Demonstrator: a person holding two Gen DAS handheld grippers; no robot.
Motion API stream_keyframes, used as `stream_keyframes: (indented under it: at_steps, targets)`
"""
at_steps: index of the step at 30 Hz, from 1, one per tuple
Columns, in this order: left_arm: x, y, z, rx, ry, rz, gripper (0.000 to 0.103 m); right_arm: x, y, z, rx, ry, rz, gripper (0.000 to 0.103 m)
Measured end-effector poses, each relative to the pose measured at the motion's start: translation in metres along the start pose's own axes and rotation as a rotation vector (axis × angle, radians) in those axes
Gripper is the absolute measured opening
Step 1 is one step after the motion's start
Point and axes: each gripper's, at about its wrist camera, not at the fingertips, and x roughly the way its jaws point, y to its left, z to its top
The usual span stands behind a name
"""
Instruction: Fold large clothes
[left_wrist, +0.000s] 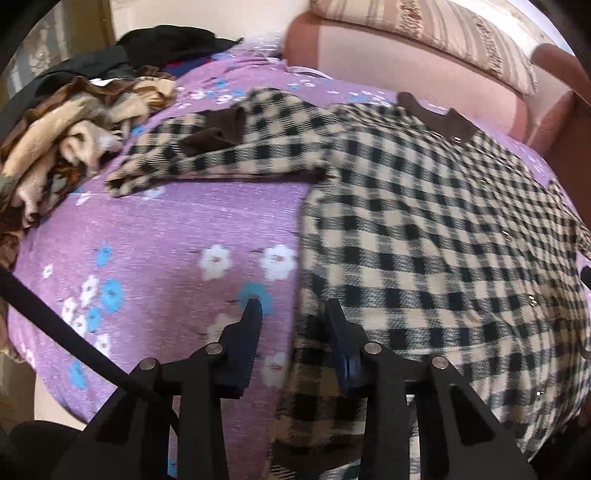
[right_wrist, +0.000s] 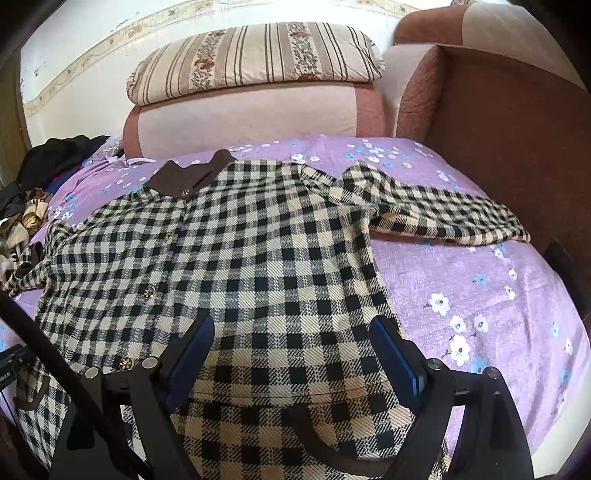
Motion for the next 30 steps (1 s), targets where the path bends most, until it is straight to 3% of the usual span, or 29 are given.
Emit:
stream_keyframes:
  at_steps: [4, 6, 7, 12, 16, 19, 22, 24, 27, 30]
  targets:
    - [-0.004, 0.009, 0.002, -0.037, -0.011, -0.006, 0.027, 0.032, 0.015, 0.022, 0.021, 0.041, -0.006, 0.089]
    - [-0.008, 0.01, 0.004, -0.036, -0.036, 0.036, 0.006, 0.036, 0.027, 0.02, 0.048, 0.047, -0.015, 0.089]
    - [-0.009, 0.011, 0.005, -0.036, -0.05, 0.069, 0.003, 0.038, 0.037, 0.016, 0.065, 0.048, -0.022, 0.089]
    - [-0.021, 0.034, 0.013, -0.136, -0.074, 0.064, 0.002, 0.042, 0.045, 0.002, 0.154, 0.062, -0.035, 0.089]
    - [-0.025, 0.044, 0.014, -0.168, -0.099, 0.045, 0.004, 0.047, 0.025, -0.003, 0.256, 0.075, -0.026, 0.089]
    - [-0.028, 0.041, 0.02, -0.164, -0.111, 0.028, 0.016, 0.053, 0.002, -0.004, 0.341, 0.085, -0.04, 0.089]
    - [-0.039, 0.035, 0.032, -0.155, -0.161, -0.013, 0.036, 0.053, -0.028, 0.0, 0.44, 0.076, -0.061, 0.089]
    - [-0.047, 0.024, 0.044, -0.127, -0.201, -0.022, 0.058, 0.051, -0.058, 0.01, 0.496, 0.062, -0.077, 0.089]
    - [-0.045, 0.0, 0.06, -0.064, -0.226, -0.054, 0.064, 0.059, -0.107, 0.025, 0.561, 0.038, -0.128, 0.089]
    - [-0.028, -0.025, 0.072, -0.017, -0.187, -0.095, 0.064, 0.083, -0.157, 0.033, 0.633, 0.045, -0.18, 0.089]
